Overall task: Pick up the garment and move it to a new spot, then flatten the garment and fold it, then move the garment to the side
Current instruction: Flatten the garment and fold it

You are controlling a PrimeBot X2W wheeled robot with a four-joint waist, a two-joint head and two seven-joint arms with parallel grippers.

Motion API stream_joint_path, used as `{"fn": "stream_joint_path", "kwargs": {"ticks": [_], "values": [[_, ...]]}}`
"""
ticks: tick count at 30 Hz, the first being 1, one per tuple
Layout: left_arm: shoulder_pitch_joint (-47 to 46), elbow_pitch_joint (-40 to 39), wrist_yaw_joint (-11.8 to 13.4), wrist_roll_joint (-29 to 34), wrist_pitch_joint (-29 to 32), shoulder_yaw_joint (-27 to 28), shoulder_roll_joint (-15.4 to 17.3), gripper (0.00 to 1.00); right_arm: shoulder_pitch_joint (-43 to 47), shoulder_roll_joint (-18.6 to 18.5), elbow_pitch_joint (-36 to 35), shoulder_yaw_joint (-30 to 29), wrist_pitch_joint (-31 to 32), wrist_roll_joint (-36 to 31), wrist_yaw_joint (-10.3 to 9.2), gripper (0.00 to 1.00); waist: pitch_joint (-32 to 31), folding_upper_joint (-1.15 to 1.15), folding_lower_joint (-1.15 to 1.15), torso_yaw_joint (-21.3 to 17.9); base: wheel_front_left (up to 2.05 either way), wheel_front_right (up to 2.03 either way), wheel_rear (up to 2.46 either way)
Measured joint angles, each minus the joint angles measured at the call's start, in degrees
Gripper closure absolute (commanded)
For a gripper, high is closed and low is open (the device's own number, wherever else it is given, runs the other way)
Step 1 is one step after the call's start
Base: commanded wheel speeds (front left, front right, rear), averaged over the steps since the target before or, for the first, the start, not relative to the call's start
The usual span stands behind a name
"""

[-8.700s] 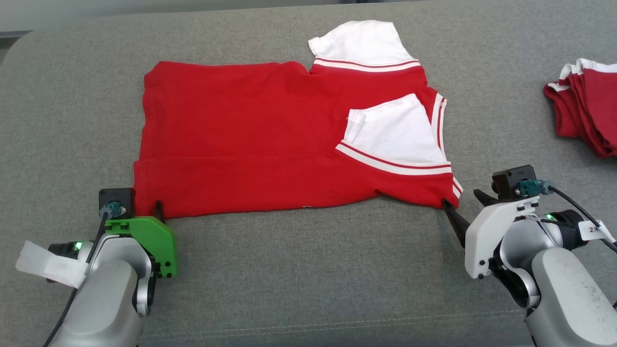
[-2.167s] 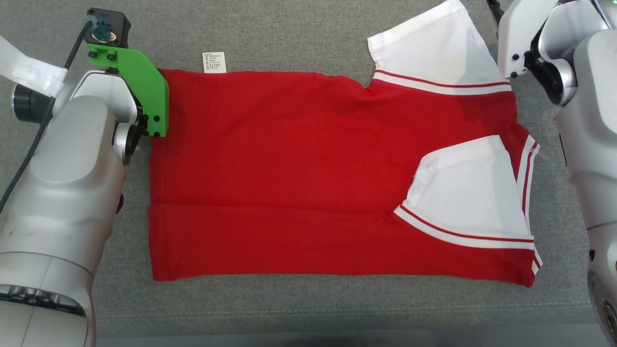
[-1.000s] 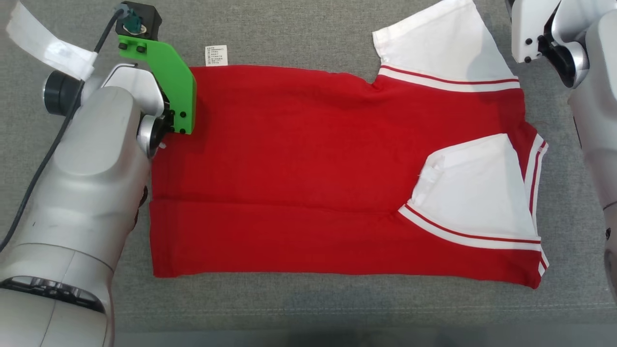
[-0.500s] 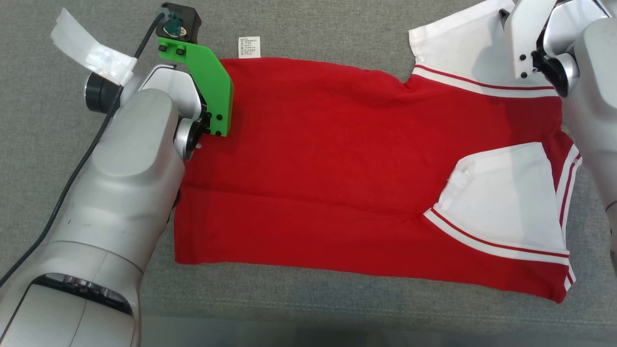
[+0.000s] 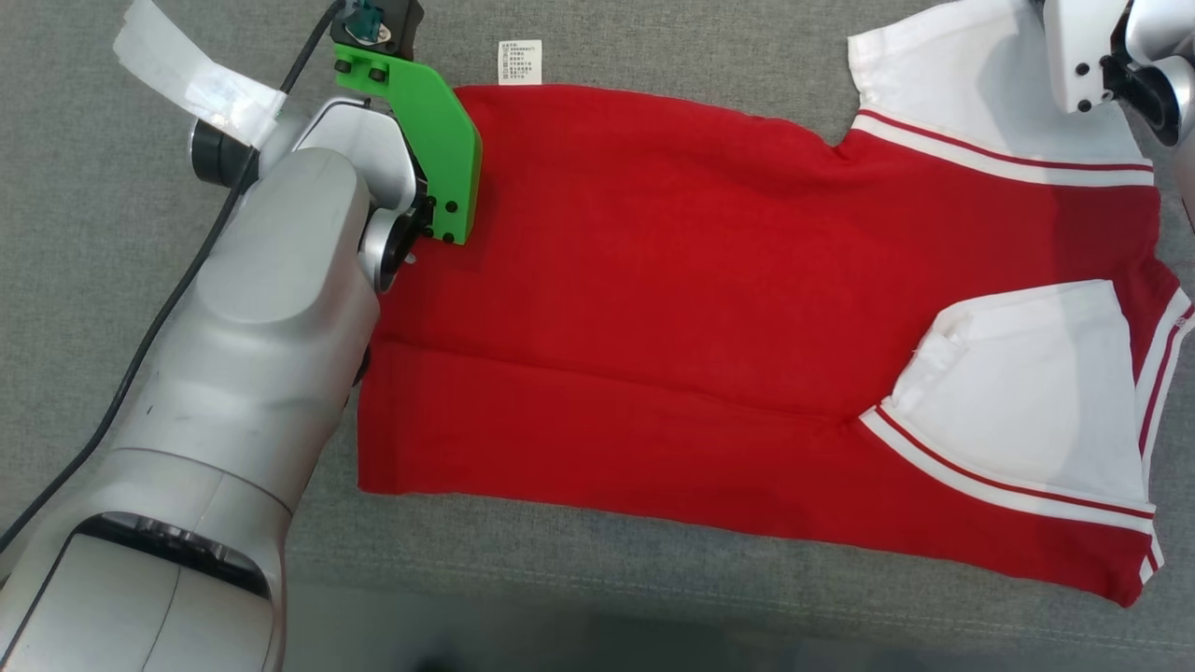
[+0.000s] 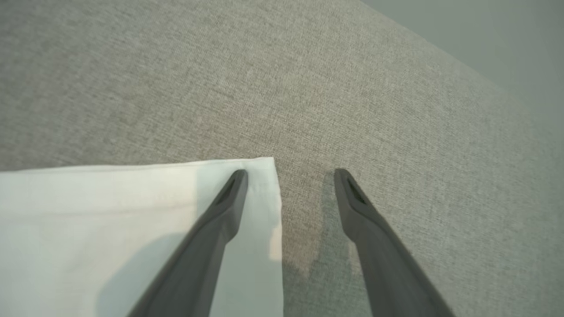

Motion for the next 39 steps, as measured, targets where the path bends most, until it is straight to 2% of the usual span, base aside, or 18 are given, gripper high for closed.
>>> {"fn": "stream_joint_path", "kwargs": {"ticks": [1,3,5,6,7,8,17,20,23,29,30,35,39], "values": [[-0.2,0.0,0.0,0.0,0.0,-0.1,0.0,1.0,-0.1,-0.1,0.2,0.0,0.0,0.4,0.0,0.11,0.3,0.0,0.0,0.1,0.0,0.0,0.0],[-0.5,0.0,0.0,0.0,0.0,-0.2,0.0,1.0,-0.4,-0.1,0.7,0.1,0.3,1.0,0.0,0.56,0.7,0.0,0.0,0.3,0.0,0.0,0.0],[-0.8,0.2,0.0,-0.1,-0.2,-0.3,-0.1,1.0,-0.6,0.0,1.1,0.5,0.8,1.4,0.02,0.71,1.0,0.0,0.0,0.4,0.0,0.0,0.0],[-0.9,0.3,0.0,-0.2,-0.3,-0.4,-0.1,1.0,-0.6,0.2,1.3,0.5,0.9,1.6,0.05,0.71,1.0,0.0,0.0,0.3,0.0,0.0,0.0],[-0.9,0.4,0.0,-0.3,-0.4,-0.4,-0.1,1.0,-0.6,0.4,1.5,0.5,1.0,2.1,0.05,0.89,1.0,0.0,0.0,0.3,0.0,0.0,0.0],[-0.9,0.5,0.0,-0.3,-0.5,-0.5,-0.1,1.0,-0.6,0.5,1.7,0.5,1.3,2.6,0.05,1.0,1.0,0.0,0.0,0.2,0.0,0.0,0.0],[-1.1,1.9,0.0,-0.6,-1.7,-0.9,0.2,1.0,0.8,-0.2,0.8,1.9,-1.9,4.9,0.05,1.0,0.0,0.0,0.0,-0.4,0.0,0.0,0.0],[-0.6,2.2,-0.3,-0.9,-2.8,-1.1,0.3,1.0,2.5,-1.6,-1.7,4.8,-4.4,4.9,0.04,1.0,-0.9,0.0,0.0,-0.5,0.0,0.0,0.0],[0.7,1.8,-0.6,-0.9,-5.9,-1.0,0.8,1.0,4.1,-3.0,-5.5,6.6,-8.3,5.6,0.04,1.0,-2.1,0.0,0.0,-0.6,0.0,0.0,0.0],[3.2,0.6,0.8,0.2,-13.5,-1.2,3.1,1.0,8.4,-5.6,-14.6,6.3,-16.1,8.8,0.04,1.0,-4.7,0.0,0.0,-1.7,0.0,0.0,0.0],[3.2,0.6,0.8,0.2,-13.5,-1.2,3.1,1.0,8.4,-5.6,-14.6,6.3,-16.1,8.8,0.04,1.0,-4.7,0.0,0.0,-1.7,0.0,0.0,0.0],[5.8,-0.4,-0.1,1.0,-17.1,-2.6,4.2,1.0,14.9,-7.8,-24.1,6.7,-18.1,13.8,0.03,1.0,-6.9,0.0,0.0,-2.8,0.0,0.0,0.0],[7.8,-1.9,0.2,3.4,-19.7,-4.8,5.9,1.0,19.7,-11.5,-33.0,7.6,-17.2,16.2,0.03,1.0,-8.6,0.0,0.0,-3.7,0.0,0.0,0.0]]}}
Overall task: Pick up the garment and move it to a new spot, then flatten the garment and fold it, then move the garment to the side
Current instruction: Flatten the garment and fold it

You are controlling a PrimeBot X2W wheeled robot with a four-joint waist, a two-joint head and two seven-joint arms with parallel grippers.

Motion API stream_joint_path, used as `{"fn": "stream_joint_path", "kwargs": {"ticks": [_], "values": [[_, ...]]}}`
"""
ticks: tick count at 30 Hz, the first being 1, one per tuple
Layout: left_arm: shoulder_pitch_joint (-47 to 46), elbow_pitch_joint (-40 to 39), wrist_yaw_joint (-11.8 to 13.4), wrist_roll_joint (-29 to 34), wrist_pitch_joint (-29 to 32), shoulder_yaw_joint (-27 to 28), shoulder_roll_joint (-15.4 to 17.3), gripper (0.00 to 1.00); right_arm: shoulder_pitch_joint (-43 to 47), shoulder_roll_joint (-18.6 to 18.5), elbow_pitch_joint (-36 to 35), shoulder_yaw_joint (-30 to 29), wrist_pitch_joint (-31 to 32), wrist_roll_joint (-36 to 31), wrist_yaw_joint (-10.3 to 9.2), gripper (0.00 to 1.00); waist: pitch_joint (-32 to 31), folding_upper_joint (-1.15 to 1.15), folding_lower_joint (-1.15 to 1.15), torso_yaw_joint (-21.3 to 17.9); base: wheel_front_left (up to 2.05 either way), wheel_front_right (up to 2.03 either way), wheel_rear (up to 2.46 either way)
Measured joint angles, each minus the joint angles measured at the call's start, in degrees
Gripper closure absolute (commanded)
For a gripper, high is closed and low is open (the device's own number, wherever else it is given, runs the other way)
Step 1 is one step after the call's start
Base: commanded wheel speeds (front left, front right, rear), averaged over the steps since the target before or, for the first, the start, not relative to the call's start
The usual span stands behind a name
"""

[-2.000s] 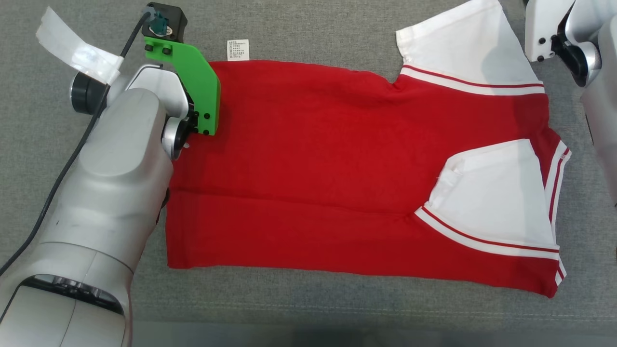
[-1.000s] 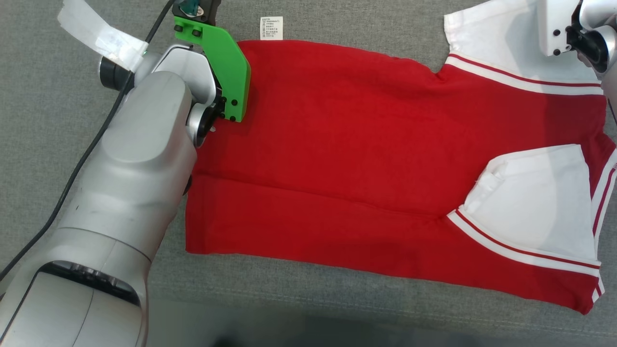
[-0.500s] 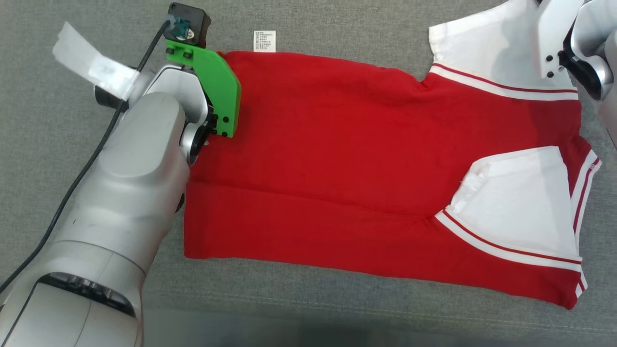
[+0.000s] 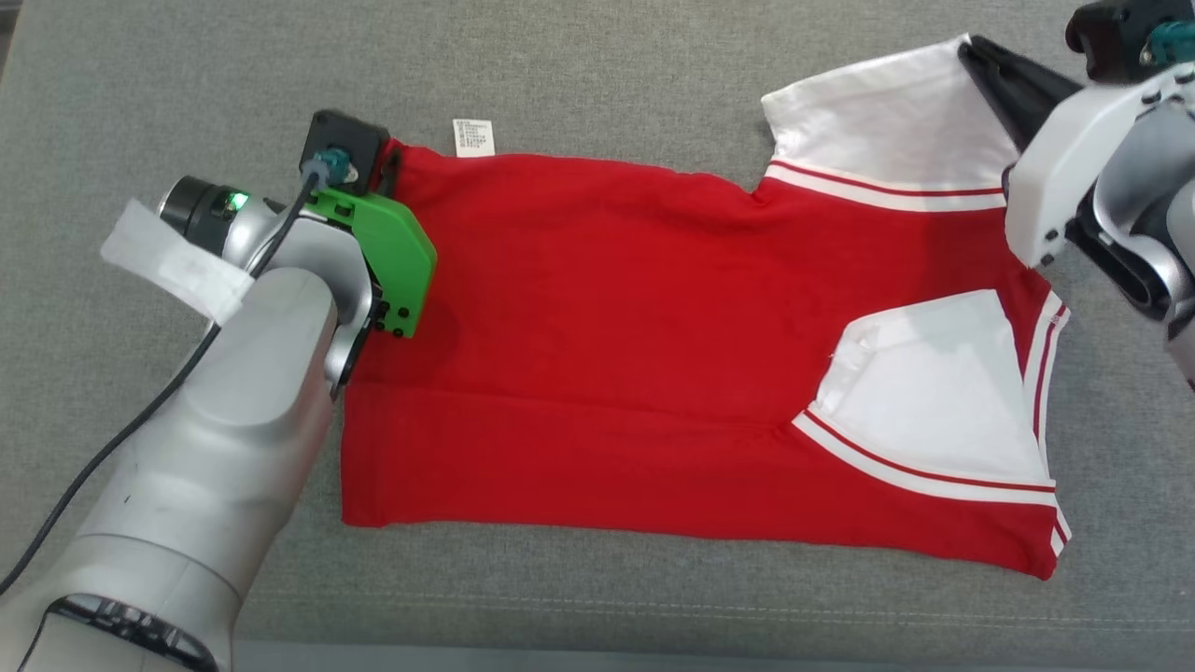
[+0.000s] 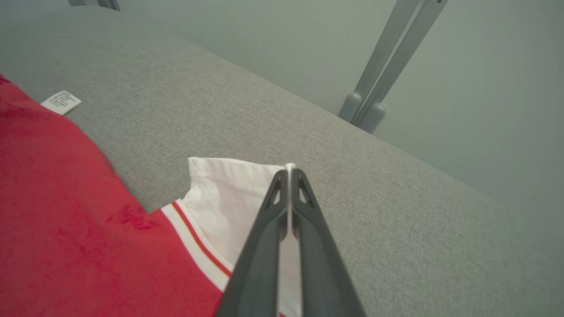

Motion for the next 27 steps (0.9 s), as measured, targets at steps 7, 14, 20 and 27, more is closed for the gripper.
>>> {"fn": "stream_joint_path", "kwargs": {"ticks": [7,14,20,27], "values": [[8.0,-4.7,3.0,4.1,-6.8,-3.7,3.7,1.0,10.6,-7.0,-11.5,1.1,5.2,3.2,0.0,1.0,-3.4,0.0,0.0,-1.5,0.0,0.0,0.0],[14.9,-10.5,5.1,7.0,-10.8,-6.7,7.8,1.0,20.2,-9.5,-18.5,-2.1,7.9,4.9,0.0,1.0,-7.2,0.0,0.0,-2.6,0.0,0.0,0.0],[18.1,-12.8,6.2,7.6,-10.4,-7.7,10.8,1.0,26.2,-9.8,-24.3,-4.3,11.7,6.3,0.0,1.0,-9.8,0.0,0.0,-3.6,0.0,0.0,0.0],[20.7,-14.4,7.0,7.1,-10.2,-7.9,12.0,1.0,31.2,-9.8,-28.5,-7.5,15.7,6.9,0.0,1.0,-11.5,0.0,0.0,-4.9,0.0,0.0,0.0]]}}
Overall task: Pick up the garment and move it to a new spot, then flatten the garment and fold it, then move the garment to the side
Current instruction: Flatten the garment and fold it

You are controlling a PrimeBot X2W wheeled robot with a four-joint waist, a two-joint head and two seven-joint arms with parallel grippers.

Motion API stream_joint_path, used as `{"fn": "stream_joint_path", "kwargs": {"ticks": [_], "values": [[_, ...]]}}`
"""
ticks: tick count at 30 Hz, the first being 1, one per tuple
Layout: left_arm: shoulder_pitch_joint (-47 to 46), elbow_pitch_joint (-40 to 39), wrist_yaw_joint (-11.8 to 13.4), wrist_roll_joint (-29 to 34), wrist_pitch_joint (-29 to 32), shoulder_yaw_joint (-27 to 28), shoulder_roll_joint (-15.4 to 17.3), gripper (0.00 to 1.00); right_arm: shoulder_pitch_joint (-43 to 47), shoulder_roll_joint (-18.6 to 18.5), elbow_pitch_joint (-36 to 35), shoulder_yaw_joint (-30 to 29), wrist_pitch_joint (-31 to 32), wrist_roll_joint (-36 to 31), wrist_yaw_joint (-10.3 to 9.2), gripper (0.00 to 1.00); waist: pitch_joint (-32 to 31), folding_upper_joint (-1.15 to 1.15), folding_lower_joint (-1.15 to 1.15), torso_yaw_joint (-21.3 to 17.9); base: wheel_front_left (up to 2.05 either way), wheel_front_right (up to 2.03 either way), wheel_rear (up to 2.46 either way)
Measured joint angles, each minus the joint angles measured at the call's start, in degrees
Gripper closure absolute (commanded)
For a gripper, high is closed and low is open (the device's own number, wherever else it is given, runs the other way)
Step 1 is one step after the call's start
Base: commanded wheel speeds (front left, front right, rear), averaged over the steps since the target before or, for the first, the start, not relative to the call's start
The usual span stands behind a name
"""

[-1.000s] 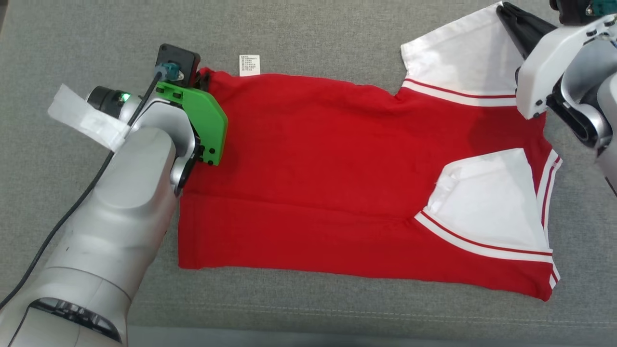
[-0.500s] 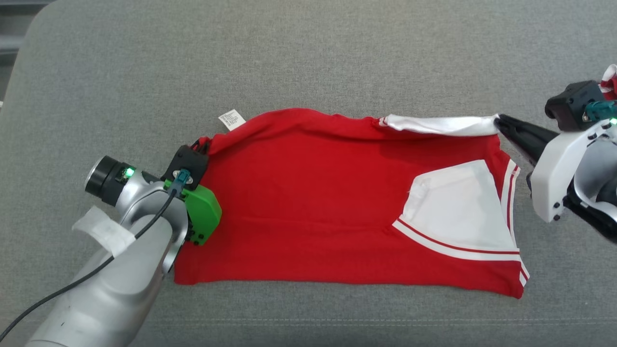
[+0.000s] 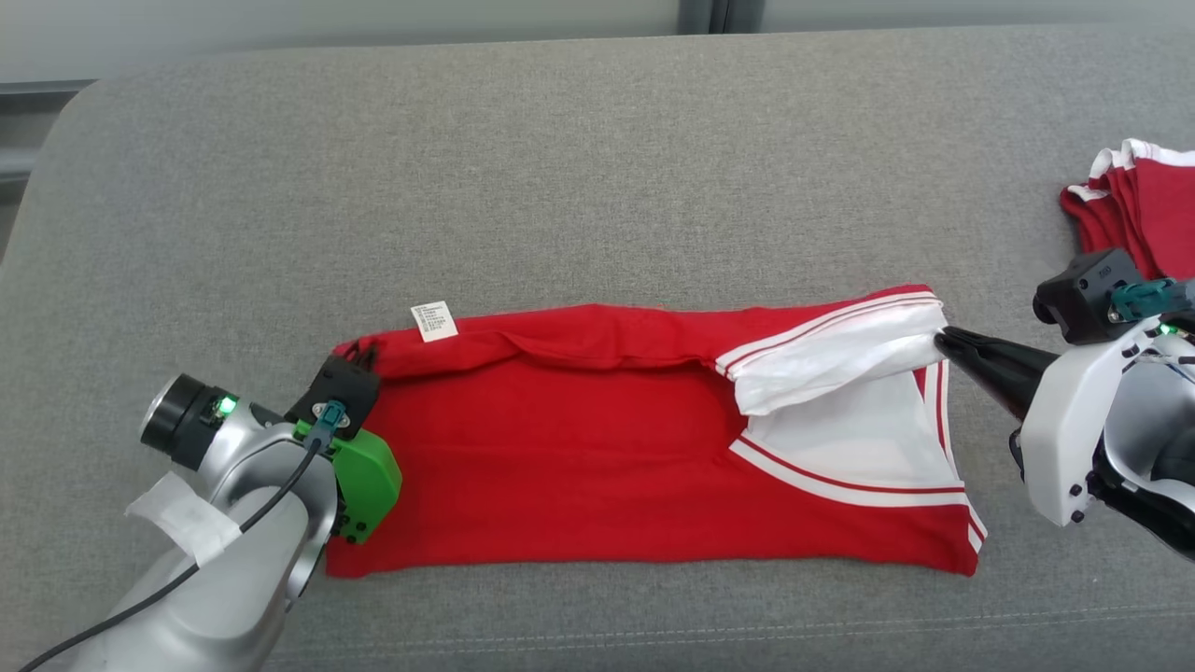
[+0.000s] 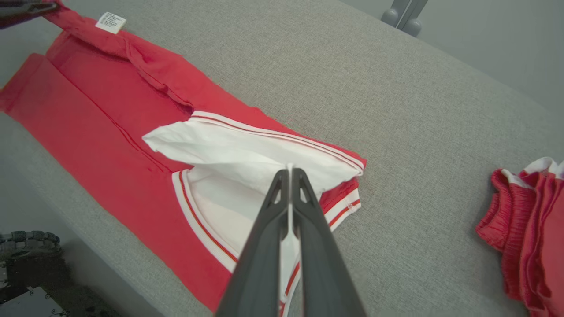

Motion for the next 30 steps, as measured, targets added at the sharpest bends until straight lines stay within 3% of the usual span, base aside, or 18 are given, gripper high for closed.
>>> {"fn": "stream_joint_path", "kwargs": {"ticks": [7,23,24,25,26,27,28,30], "values": [[2.3,0.0,0.7,-1.8,-0.1,0.5,0.5,1.0,4.9,1.7,-3.0,-4.1,2.9,1.7,0.0,1.0,-0.8,0.0,0.0,-0.6,0.0,0.0,0.0],[4.3,3.5,1.8,-4.7,0.9,0.9,0.3,1.0,11.7,4.3,-5.0,-5.0,8.6,2.5,0.0,1.0,-1.3,0.0,0.0,-0.8,0.0,0.0,0.0],[4.4,3.7,1.7,-4.9,1.2,1.0,0.2,0.54,12.0,4.6,-4.9,-5.0,8.9,2.6,0.0,1.0,-1.4,0.0,0.0,-0.8,0.0,0.0,0.0],[4.6,3.8,1.7,-5.2,1.3,0.9,0.1,0.0,12.4,4.9,-4.8,-4.9,9.4,3.0,0.0,1.0,-1.4,0.0,0.0,-0.8,0.0,0.0,0.0],[4.7,3.9,1.5,-5.4,1.4,1.0,-0.1,0.0,12.8,5.0,-4.7,-4.6,9.9,3.0,-0.01,0.78,-1.4,0.0,0.0,-0.8,0.0,0.0,0.0],[4.7,4.0,1.4,-5.7,1.4,1.0,-0.3,0.0,13.0,5.1,-4.7,-4.4,9.9,3.0,-0.01,0.78,-1.5,0.0,0.0,-0.8,0.0,0.0,0.0],[4.7,4.0,1.4,-5.7,1.3,1.0,-0.4,0.0,13.1,5.3,-4.6,-4.4,9.9,2.9,0.0,0.0,-1.5,0.0,0.0,-0.9,0.0,0.0,0.0],[4.8,4.2,1.4,-6.2,1.1,1.3,-0.5,0.0,13.5,5.6,-4.0,-4.3,10.6,2.9,-0.01,0.0,-1.7,0.0,0.0,-0.9,0.0,0.0,0.0]]}}
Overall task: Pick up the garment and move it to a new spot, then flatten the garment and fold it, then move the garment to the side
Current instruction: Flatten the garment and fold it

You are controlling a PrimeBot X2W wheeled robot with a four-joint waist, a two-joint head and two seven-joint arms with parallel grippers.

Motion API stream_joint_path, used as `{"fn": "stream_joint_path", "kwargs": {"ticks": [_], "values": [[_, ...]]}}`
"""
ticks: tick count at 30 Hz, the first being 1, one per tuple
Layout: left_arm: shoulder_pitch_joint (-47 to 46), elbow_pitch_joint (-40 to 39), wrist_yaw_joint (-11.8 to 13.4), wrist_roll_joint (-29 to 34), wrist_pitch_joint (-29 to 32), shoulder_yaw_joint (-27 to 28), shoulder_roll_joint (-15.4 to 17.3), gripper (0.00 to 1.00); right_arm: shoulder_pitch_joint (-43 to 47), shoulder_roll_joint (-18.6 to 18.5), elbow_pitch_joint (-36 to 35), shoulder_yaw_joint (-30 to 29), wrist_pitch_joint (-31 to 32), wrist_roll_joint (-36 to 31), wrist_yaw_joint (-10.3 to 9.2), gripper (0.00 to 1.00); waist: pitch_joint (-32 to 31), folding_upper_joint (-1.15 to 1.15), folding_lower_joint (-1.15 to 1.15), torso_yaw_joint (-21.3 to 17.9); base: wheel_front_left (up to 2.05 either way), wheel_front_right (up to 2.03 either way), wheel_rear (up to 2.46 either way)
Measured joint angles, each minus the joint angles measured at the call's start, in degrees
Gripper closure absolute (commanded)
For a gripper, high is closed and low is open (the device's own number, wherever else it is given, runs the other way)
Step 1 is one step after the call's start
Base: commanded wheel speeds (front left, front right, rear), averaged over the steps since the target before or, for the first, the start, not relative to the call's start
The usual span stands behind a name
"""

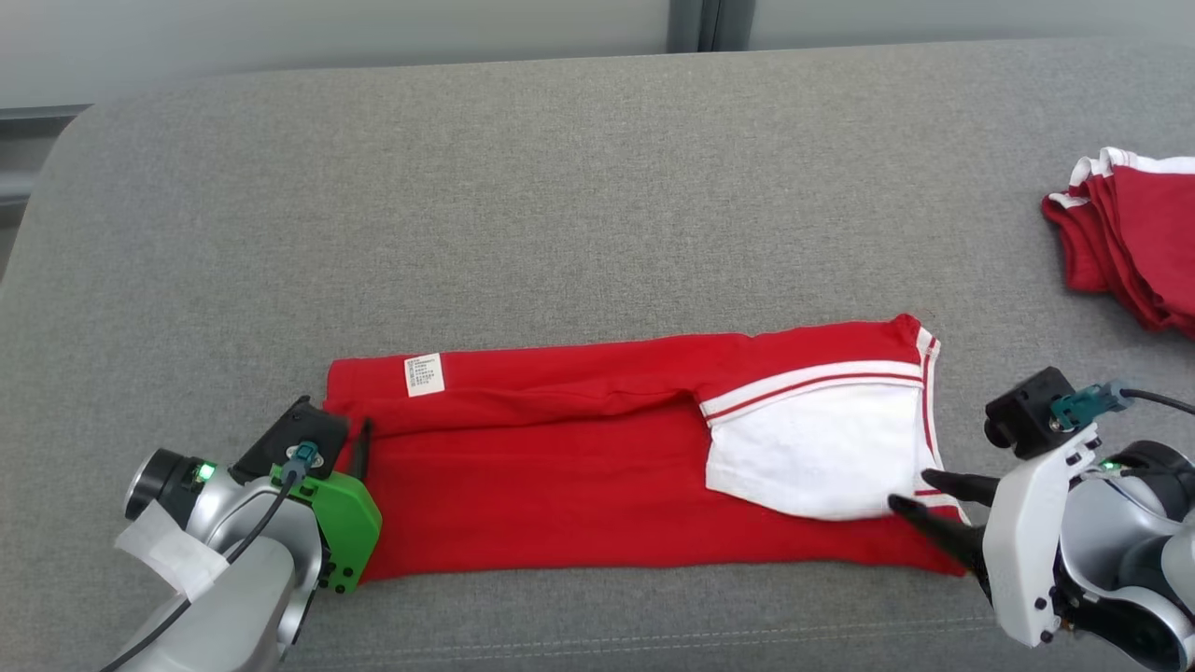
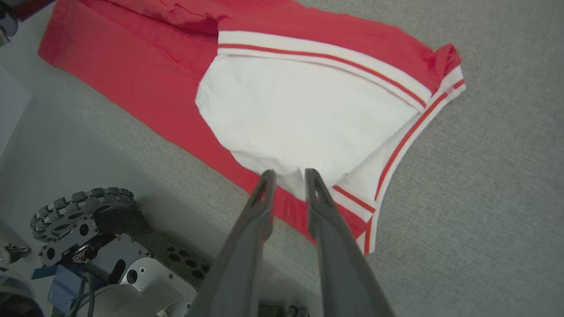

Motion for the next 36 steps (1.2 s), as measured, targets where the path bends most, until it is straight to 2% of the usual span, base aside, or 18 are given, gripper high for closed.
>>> {"fn": "stream_joint_path", "kwargs": {"ticks": [5,9,12,16,17,18,23,29,36], "values": [[1.6,-0.2,0.9,-2.2,-0.8,1.5,-0.3,0.0,0.8,0.7,0.3,-0.3,-1.2,-1.4,0.01,0.0,-1.3,0.0,0.0,0.1,0.0,0.0,0.0],[3.3,-2.6,2.7,-4.6,-5.0,4.6,-0.4,0.0,1.7,3.0,1.6,-1.6,-5.2,-3.3,0.0,0.0,-2.8,0.0,0.0,0.4,0.0,0.0,0.0],[5.5,-5.8,4.5,-7.1,-7.3,8.1,-0.8,0.0,3.3,6.7,4.5,-5.5,-10.0,-6.3,-0.02,0.0,-4.2,0.0,0.0,0.7,0.0,0.0,0.0],[9.5,-12.0,6.0,-8.8,-8.2,12.6,-1.4,0.0,5.9,13.6,7.8,-10.5,-15.9,-11.5,-0.03,0.0,-6.3,0.0,0.0,1.3,0.0,0.0,0.0],[10.7,-14.2,6.2,-8.8,-8.3,13.8,-1.4,0.0,6.5,15.3,8.5,-11.5,-17.2,-12.7,-0.03,0.0,-6.9,0.0,0.0,1.4,0.0,0.0,0.0],[10.7,-14.2,6.2,-8.8,-8.3,13.8,-1.4,0.0,6.5,15.3,8.5,-11.5,-17.2,-12.7,-0.03,0.0,-6.9,0.0,0.0,1.4,0.0,0.0,0.0],[17.8,-25.0,7.1,-8.3,-8.5,21.7,-3.1,0.0,8.4,24.0,11.3,-17.2,-22.8,-17.3,-0.03,0.0,-9.4,0.0,0.0,2.0,0.0,0.0,0.0],[25.0,-31.5,4.7,-6.6,-8.5,27.5,-5.5,0.0,8.5,31.6,13.9,-22.9,-28.7,-22.1,-0.03,0.0,-11.6,0.0,0.0,2.4,0.0,0.0,0.0],[29.9,-33.1,0.1,-3.2,-8.5,28.8,-6.6,0.0,8.5,34.9,16.9,-25.2,-32.8,-25.4,-0.03,0.0,-13.1,0.0,0.0,2.6,0.0,0.0,0.0]]}}
